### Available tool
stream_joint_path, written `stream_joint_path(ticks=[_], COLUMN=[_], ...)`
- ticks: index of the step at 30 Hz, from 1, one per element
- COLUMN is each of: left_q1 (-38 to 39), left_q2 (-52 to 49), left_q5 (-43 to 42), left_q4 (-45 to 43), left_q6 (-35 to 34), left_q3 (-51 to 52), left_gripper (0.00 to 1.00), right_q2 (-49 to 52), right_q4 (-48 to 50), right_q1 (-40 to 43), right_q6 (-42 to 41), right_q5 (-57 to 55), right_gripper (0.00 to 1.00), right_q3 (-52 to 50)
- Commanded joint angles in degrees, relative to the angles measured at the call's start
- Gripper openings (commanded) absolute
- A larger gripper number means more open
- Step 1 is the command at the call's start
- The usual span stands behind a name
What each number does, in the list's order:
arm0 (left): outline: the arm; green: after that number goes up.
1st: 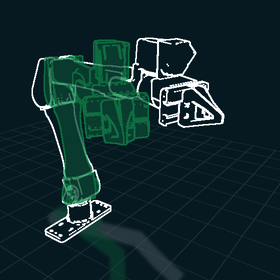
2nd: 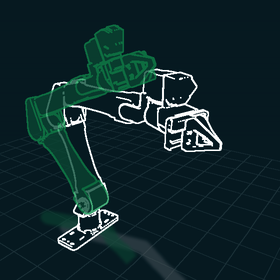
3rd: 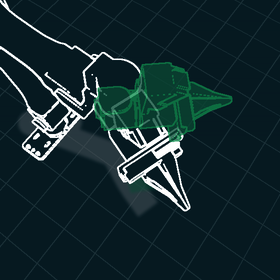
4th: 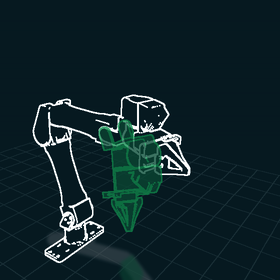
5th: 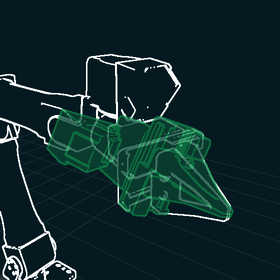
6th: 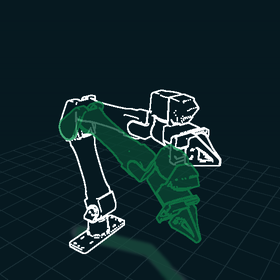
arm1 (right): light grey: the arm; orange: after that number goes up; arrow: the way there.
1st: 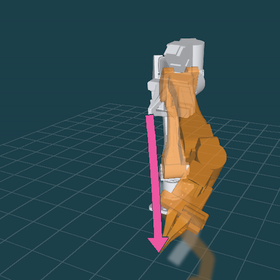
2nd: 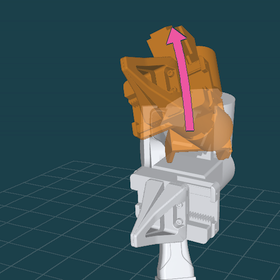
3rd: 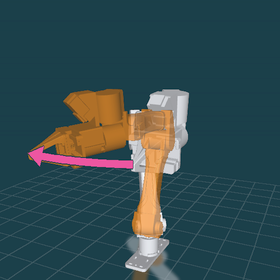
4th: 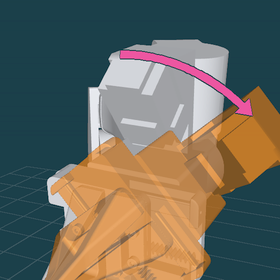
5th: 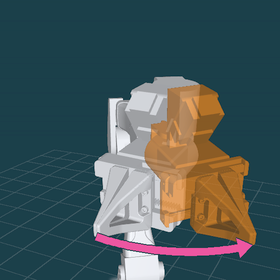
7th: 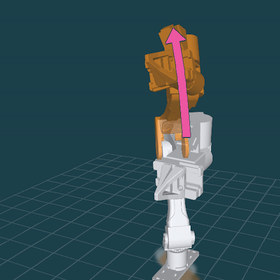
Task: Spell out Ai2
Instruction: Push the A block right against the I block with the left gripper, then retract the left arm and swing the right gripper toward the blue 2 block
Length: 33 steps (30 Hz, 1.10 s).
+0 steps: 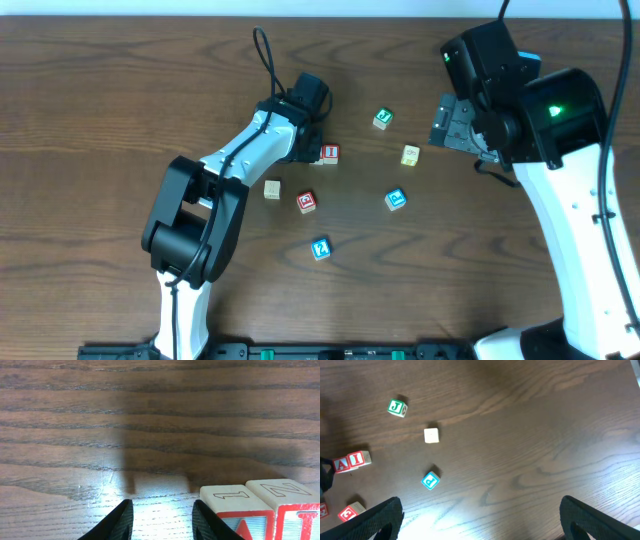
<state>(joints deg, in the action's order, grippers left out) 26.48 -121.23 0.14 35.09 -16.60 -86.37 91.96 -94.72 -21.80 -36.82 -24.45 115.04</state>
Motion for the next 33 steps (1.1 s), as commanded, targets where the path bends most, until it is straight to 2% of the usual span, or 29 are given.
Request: stream_joint_path(ticks=[1, 7, 10, 16, 21, 25, 28, 33], left_q1=[0.15, 0.13, -0.15, -2.16, -2.45, -2.45, -1.99, -0.28], left_q2=[-0.76, -0.76, -0.72, 0.68, 6.84, 13.62, 19.34, 26.73], left_q5=[-0.2, 0.5, 5.42, 6.27, 5.2, 0.11, 0.55, 1.51], left_q4=[0.17, 0.17, 1.22, 8.39, 14.14, 19.85, 26.32, 31.12], left_q6=[-0.35, -0.26, 0.98, 2.71, 3.32, 1.92, -2.14, -2.34], left_q3=[-0.98, -0.98, -1.03, -3.04, -3.21, -3.21, -2.86, -2.6], left_gripper=[0.4, 0.38, 0.39, 0.39, 0.4, 0.45, 0.45, 0.45], right_q2=[-0.35, -0.35, -0.35, -0.35, -0.37, -1.75, -5.03, -10.62], right_q4=[0.02, 0.0, -0.07, -0.09, -0.94, -1.57, -1.9, -2.58], right_q1=[0.42, 0.42, 0.42, 0.42, 0.39, 0.39, 0.39, 0.39], right_q6=[0.46, 0.46, 0.48, 0.46, 0.42, 0.02, 0.09, 2.51], right_q5=[-0.61, -0.61, -0.61, -0.61, -0.52, 0.48, 1.36, 3.43], right_gripper=[0.99, 0.99, 0.99, 0.99, 0.99, 0.99, 0.99, 0.99], right_q3=[0.48, 0.48, 0.48, 0.48, 0.48, 0.48, 0.5, 0.39])
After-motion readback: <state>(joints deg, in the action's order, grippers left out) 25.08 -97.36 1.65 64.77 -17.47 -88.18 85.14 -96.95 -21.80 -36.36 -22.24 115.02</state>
